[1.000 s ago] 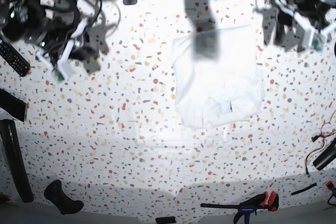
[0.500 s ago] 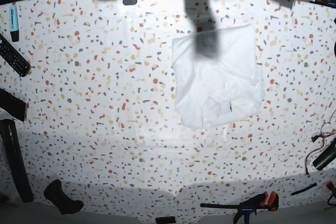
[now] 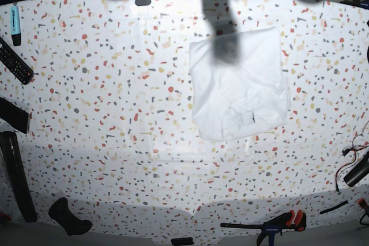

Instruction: Fold the T-shirt properly

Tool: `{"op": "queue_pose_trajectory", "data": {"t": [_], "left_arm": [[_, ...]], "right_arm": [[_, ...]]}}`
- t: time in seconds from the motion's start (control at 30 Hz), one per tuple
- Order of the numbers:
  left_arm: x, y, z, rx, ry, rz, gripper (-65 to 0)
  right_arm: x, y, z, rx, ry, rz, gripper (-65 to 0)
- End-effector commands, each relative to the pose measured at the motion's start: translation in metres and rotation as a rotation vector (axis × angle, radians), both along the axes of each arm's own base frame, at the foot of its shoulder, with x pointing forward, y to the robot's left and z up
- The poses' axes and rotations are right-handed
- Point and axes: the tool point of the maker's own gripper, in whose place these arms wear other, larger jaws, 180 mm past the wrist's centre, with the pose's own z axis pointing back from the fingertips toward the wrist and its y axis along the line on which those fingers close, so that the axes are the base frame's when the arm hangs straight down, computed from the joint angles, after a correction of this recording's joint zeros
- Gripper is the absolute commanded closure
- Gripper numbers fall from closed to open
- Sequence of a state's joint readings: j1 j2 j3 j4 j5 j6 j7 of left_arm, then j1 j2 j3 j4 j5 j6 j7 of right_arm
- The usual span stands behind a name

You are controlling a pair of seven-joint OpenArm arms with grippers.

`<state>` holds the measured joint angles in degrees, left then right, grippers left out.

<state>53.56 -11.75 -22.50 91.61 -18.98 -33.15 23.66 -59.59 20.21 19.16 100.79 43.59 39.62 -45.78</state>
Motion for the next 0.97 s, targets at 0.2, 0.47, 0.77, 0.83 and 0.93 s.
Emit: {"op": "queue_pose_trajectory", "data": {"t": [0.2,0.47,0.77,0.83,0.93], "left_arm": [[-0.018,0.025,-0.089,0.020,0.143,0.099,-34.4],[-0.069,0.005,-0.151,-0.008,0.387,0.067,-34.4],[-0.065,-0.013,-0.156,-0.067,0.423,0.140,-34.4],[-0.069,-0.020,-0.157,-0.074,0.414,0.140,-34.4],[-0.067,-0.024,-0.157,-0.077,0.378,0.145,-34.4]], "right_arm": [[0.008,-0.055,-0.088,-0.087,0.057,-0.214,-16.4],[0.036,-0.104,-0.161,-0.235,-0.026,-0.329,-16.4],[0.046,-0.115,-0.192,-0.389,-0.091,-0.260,-16.4],[0.050,-0.106,-0.195,-0.376,-0.105,-0.227,-16.4],[0.054,-0.093,-0.197,-0.350,-0.112,-0.178,-16.4]]}}
